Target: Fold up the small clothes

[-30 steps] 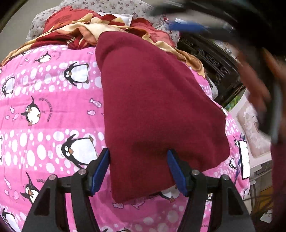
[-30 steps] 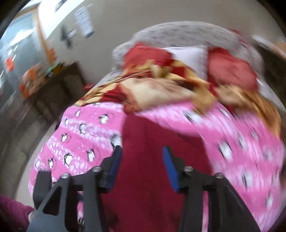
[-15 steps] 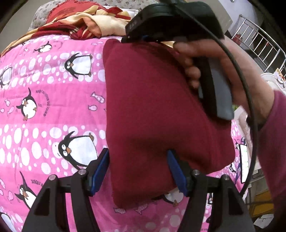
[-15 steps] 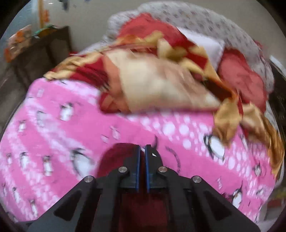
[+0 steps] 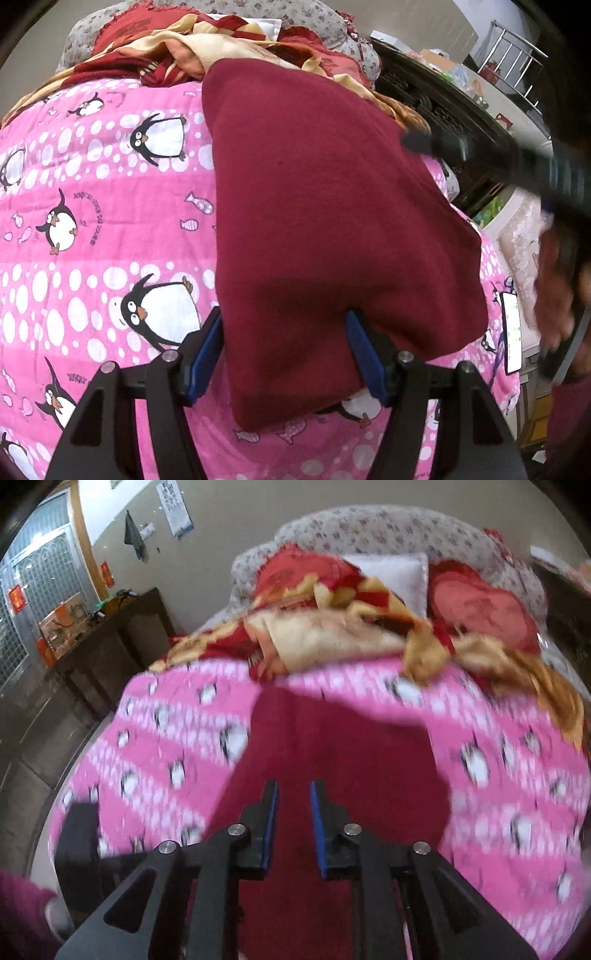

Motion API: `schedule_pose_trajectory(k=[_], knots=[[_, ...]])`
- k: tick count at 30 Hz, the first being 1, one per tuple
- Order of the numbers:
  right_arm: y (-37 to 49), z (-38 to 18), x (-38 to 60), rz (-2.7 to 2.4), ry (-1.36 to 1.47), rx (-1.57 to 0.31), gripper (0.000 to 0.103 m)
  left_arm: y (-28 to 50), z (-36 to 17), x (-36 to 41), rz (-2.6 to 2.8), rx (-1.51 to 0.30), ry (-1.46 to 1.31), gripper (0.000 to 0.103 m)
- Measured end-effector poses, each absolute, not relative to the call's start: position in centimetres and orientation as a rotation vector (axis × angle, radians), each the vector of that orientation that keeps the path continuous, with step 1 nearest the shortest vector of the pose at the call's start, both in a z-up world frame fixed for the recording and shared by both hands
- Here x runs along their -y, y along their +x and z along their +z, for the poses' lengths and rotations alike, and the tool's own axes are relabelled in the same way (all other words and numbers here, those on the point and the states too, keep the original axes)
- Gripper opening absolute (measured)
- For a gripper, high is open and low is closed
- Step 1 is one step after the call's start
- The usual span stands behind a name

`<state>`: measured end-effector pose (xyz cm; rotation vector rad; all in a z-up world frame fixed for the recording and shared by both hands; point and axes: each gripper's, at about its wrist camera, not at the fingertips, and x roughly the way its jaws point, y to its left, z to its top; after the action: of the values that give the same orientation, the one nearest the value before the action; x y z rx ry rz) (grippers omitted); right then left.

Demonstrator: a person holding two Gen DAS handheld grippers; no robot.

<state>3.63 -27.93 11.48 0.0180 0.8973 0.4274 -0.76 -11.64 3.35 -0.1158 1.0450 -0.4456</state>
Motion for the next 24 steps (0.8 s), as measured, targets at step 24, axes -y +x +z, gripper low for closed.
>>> schedule_pose_trajectory(k=[24], knots=[[-0.1,8.9,30.3,0.324,0.101,-0.915,0.023,1.2,7.7,11.1,-0.392,-0.949,-0.134,0.075]])
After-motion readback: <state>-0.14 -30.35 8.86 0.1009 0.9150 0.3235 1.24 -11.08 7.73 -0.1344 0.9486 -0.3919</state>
